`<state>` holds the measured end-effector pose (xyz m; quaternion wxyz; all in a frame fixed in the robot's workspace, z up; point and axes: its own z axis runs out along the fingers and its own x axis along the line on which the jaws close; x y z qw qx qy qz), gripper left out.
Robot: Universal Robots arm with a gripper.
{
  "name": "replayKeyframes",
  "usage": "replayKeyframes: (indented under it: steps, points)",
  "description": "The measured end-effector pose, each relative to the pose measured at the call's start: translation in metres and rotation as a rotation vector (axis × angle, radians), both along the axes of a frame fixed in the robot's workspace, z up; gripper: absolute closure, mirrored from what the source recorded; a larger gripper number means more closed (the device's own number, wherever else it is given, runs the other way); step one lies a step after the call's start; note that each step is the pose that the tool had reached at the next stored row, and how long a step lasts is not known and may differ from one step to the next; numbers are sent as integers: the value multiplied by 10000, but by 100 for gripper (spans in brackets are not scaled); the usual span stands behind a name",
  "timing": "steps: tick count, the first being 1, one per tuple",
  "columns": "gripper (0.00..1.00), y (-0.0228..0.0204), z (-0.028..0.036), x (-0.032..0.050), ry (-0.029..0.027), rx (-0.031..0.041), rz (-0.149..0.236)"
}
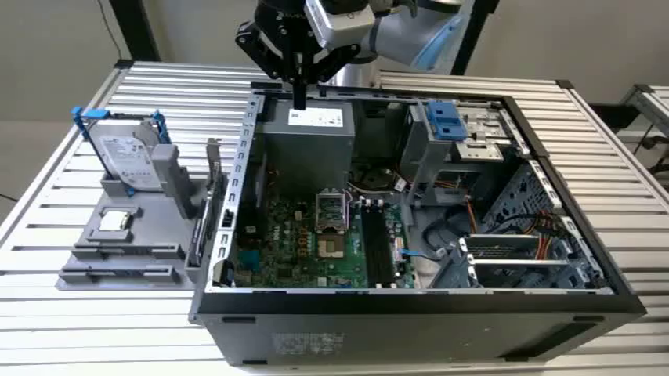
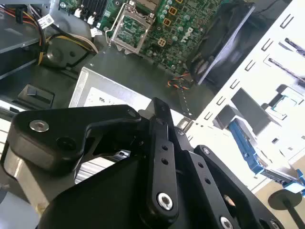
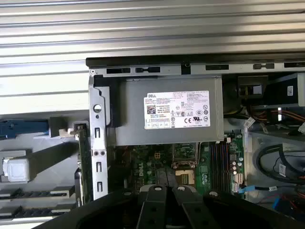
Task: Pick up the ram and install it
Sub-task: 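Reach for the ram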
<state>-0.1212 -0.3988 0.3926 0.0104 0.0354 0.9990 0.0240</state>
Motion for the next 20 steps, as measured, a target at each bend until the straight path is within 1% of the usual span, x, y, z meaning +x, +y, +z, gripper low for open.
replayKeyframes:
  steps: [13,18,20]
  points:
    - [100,0,1,-6,1,-1,0]
    - [100,0,0,-45,0,0,0]
    - [100,0,0,-49,0,-1,0]
